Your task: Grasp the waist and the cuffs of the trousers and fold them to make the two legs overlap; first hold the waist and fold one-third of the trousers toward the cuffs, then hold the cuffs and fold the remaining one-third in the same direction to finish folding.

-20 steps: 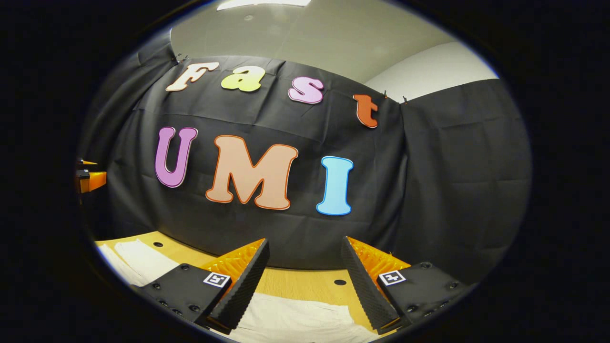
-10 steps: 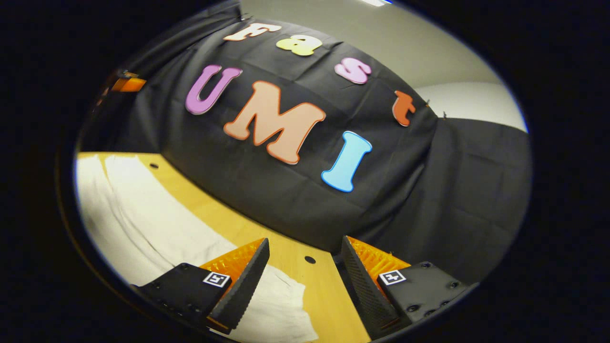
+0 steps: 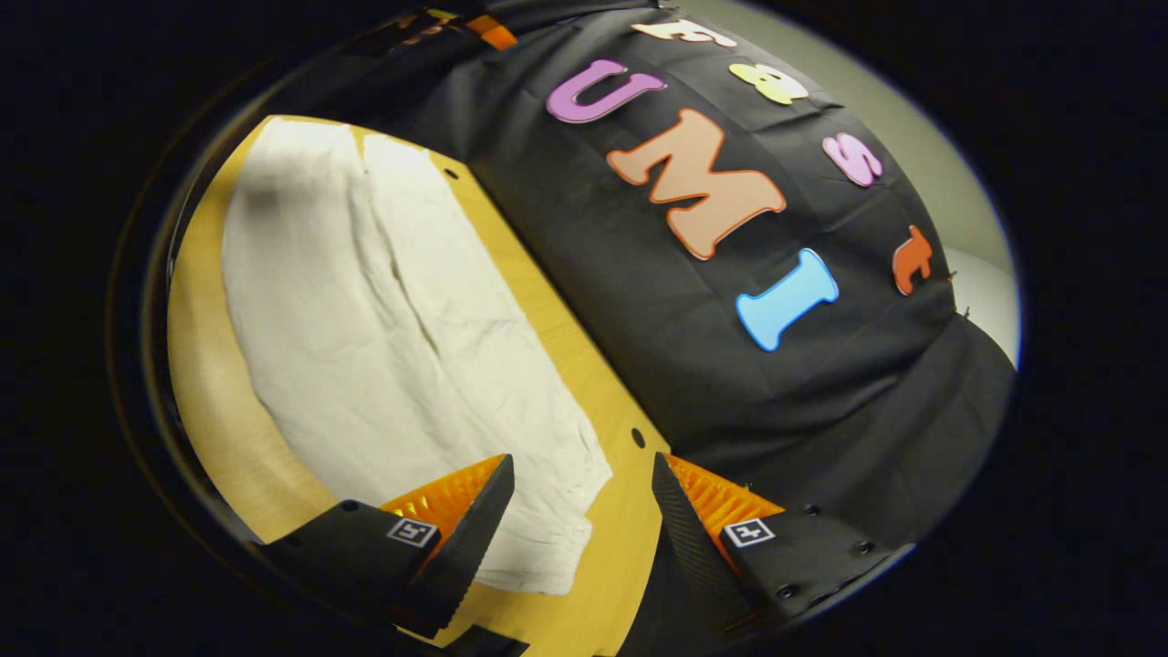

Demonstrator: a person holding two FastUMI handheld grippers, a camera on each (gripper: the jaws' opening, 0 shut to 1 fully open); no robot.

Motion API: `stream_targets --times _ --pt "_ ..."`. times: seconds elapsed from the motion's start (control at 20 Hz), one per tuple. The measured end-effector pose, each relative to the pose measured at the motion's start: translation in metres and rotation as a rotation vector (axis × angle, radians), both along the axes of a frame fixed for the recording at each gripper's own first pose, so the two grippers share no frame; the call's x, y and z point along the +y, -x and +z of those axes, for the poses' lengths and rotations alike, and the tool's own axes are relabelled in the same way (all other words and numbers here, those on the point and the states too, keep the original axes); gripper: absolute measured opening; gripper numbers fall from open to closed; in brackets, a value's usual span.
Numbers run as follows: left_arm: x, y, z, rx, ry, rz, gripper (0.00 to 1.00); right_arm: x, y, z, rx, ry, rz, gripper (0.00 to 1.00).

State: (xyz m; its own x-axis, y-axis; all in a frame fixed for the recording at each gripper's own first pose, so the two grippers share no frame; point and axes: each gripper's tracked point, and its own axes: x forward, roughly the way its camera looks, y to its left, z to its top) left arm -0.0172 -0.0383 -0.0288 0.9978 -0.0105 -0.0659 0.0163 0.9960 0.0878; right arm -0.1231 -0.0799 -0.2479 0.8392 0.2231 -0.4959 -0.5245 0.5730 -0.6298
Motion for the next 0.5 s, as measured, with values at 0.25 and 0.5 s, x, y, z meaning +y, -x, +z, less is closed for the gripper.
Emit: stream_targets --times 0.25,0.5 --pt "0.002 0.002 -0.005 0.015 -0.033 0.001 0.95 0.002 0.027 -0.046 0.109 0.102 0.133 0.98" --pt "0.009 0.003 -0.013 0.033 -0.051 0.013 0.96 -0.005 0.051 -0.084 0.227 0.190 0.232 0.98"
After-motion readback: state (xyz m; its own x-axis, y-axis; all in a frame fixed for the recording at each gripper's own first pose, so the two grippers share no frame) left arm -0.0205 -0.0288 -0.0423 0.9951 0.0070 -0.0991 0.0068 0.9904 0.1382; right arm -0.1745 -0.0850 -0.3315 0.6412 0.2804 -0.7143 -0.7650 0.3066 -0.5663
